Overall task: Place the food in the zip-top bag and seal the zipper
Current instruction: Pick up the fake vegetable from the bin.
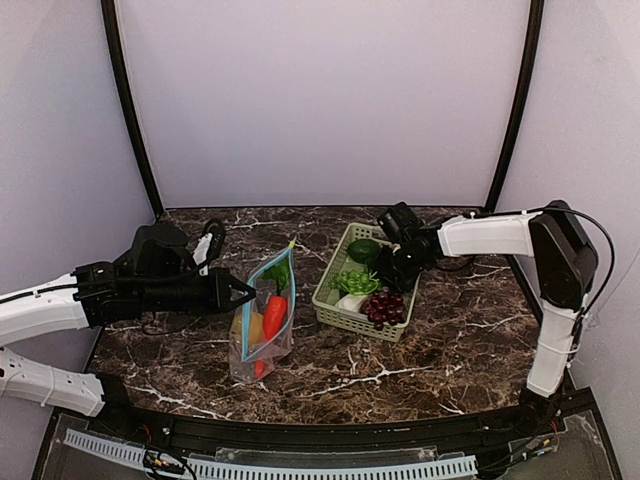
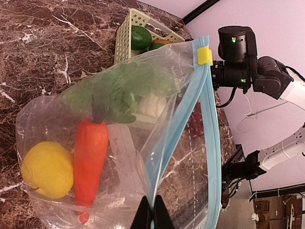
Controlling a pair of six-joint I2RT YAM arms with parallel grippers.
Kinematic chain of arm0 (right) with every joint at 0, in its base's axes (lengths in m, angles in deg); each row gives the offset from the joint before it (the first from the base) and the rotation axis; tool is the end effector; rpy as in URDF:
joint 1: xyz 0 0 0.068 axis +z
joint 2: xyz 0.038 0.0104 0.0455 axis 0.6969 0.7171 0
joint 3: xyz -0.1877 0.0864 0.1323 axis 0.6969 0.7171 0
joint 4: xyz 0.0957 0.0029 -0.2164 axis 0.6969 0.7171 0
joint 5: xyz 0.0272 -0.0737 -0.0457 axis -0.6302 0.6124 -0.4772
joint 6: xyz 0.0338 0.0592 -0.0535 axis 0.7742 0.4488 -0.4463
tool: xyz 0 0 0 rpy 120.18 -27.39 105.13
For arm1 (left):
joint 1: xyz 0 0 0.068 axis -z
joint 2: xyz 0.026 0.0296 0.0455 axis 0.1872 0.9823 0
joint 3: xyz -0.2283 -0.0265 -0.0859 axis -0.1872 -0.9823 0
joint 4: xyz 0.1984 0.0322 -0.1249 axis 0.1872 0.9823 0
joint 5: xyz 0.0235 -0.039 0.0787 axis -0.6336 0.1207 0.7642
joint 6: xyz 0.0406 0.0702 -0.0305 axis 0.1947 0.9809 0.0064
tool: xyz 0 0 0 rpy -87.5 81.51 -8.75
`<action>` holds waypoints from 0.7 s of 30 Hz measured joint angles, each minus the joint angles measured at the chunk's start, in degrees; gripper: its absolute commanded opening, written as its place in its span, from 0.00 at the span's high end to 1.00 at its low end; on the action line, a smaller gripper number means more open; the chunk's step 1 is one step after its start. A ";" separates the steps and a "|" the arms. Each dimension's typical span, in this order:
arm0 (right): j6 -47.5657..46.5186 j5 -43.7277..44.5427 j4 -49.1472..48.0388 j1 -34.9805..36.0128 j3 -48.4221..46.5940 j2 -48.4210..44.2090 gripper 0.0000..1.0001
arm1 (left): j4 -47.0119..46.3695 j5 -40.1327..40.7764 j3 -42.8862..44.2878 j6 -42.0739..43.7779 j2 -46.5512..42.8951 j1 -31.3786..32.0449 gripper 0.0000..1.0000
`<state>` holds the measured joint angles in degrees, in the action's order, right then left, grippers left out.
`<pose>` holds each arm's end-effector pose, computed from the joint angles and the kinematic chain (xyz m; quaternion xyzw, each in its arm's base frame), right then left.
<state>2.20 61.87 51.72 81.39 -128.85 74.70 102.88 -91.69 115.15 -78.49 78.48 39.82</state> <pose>0.3110 0.2321 0.1345 0.2398 0.9333 0.1954 0.1824 0.1584 -0.1977 0.2578 0.0386 0.8473 -0.4088 0.3368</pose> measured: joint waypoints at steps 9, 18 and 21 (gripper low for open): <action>1.62 -2.56 -3.65 0.22 3.76 -3.96 0.77 | -0.02 0.00 0.00 0.00 -0.02 -0.11 0.99; 1.84 -1.16 -4.00 2.01 4.00 -7.28 0.78 | 0.00 0.00 0.00 0.02 -0.24 -0.22 0.99; 1.84 -0.42 -3.98 2.29 4.02 -7.61 0.78 | 0.02 0.00 0.00 0.02 -0.46 -0.22 0.99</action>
<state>4.04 61.45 47.75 83.69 -124.83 67.09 102.90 -91.69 115.15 -78.46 78.02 39.60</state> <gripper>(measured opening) 0.222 0.009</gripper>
